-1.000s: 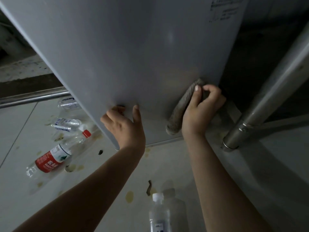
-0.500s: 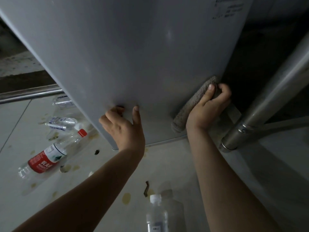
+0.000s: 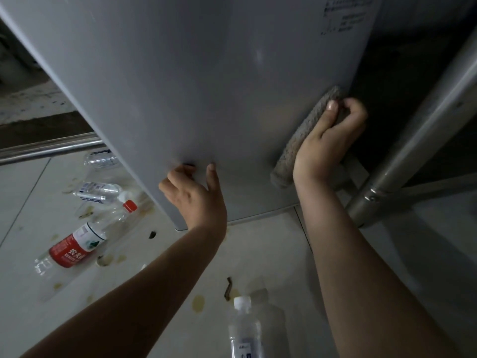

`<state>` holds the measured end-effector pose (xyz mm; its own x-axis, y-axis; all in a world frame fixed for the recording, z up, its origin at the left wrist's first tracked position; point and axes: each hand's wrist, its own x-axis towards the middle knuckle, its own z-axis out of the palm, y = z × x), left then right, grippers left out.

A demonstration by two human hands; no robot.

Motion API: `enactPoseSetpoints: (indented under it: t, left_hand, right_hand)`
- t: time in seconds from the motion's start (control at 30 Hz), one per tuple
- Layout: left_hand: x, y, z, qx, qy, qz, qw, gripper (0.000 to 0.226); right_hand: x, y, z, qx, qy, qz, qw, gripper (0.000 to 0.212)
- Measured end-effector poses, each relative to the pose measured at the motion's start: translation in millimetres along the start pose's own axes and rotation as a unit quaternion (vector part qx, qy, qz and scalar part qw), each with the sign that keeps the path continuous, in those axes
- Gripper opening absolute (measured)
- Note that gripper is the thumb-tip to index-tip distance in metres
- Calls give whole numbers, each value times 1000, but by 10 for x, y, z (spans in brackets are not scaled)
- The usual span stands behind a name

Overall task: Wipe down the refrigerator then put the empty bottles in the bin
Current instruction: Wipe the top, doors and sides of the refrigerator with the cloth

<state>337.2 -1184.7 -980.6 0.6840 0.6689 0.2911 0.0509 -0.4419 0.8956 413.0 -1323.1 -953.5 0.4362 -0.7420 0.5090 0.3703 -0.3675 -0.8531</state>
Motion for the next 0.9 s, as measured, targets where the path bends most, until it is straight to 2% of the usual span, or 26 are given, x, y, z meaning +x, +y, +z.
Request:
enactPoseSetpoints:
  t: [0.13,0.23,0.3,0.43,0.67,0.9]
  left_hand:
    - [-2,5,5,1,-5,1,1000,31]
    - [2,-15,-5,5,-16,0,1000,31]
    - [2,-32,-24,13,-30,13,999,30]
    - [12,-82,-120,20,-75,37,996,30]
    - [133,-340,-411,10,-109,114,987,22]
    - [285,-521,-629,-1,-163,167,972,22]
  right_hand:
    - [-262,343,-107,-91,-45,40,994,33]
    - [-512,605,-277,-151,-122,143,971,30]
    - [-623,697,-336,-142,-147,186,961,30]
    - [-683,623,-283,-113,-133,226,958,30]
    - [-1110,285,-186,-70,-162,247,953,29]
    - [-1640,70,-48,-55,-204,211,954,25]
